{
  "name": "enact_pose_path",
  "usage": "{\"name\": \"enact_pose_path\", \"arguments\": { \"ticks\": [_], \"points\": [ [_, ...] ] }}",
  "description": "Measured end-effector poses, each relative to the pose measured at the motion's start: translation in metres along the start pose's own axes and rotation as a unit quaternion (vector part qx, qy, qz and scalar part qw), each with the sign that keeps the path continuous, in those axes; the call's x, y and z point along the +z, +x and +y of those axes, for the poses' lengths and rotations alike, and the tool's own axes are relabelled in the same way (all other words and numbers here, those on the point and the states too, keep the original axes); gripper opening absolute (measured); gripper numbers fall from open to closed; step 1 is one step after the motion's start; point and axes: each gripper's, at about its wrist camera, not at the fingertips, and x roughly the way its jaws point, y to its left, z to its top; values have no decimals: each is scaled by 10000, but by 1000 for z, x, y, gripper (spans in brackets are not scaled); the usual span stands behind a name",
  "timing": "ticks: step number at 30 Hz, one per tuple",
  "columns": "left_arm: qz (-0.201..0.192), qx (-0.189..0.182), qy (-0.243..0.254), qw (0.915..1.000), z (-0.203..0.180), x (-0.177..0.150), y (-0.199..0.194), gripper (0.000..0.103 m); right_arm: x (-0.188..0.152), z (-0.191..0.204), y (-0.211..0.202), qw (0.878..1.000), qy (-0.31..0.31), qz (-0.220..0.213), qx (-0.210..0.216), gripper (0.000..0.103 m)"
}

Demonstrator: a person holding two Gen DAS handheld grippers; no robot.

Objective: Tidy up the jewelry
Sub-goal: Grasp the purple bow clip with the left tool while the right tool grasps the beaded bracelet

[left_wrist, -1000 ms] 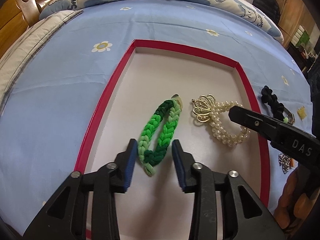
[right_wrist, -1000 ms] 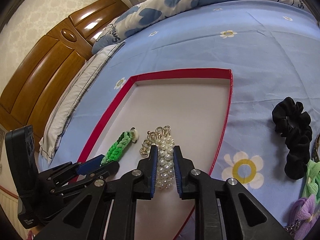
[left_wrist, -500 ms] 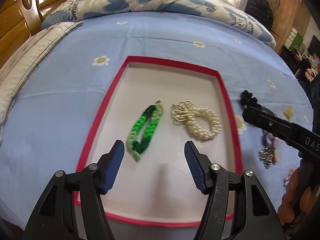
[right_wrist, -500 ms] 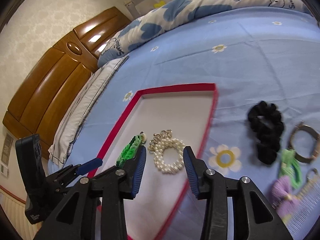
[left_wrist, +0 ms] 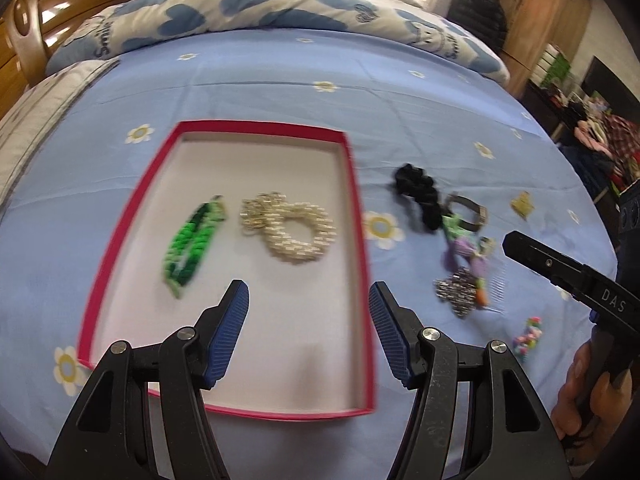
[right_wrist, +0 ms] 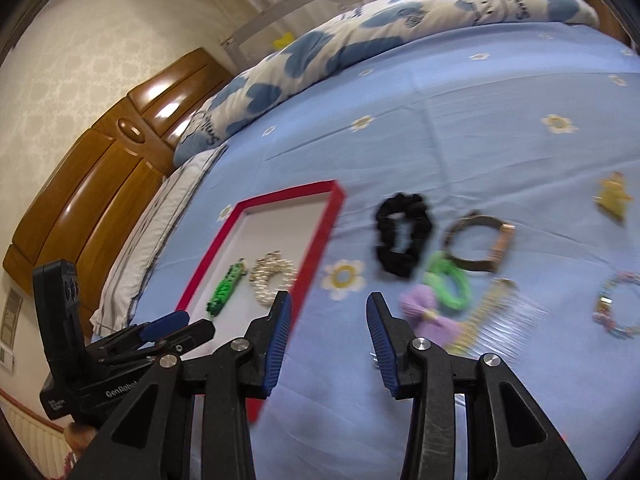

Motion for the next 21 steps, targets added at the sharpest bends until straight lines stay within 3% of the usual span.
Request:
{"name": "enact_pose_path", "arguments": {
  "ticks": [7, 21],
  "points": [
    [54, -280, 252, 9993, -38, -1, 3, 62, -11, -45, -40, 9983, 285, -208, -459, 42],
    [254, -593, 556, 9964, -89, 1, 21, 62, -33, -113, -80, 9901, 802, -376, -1088, 42]
  ]
}}
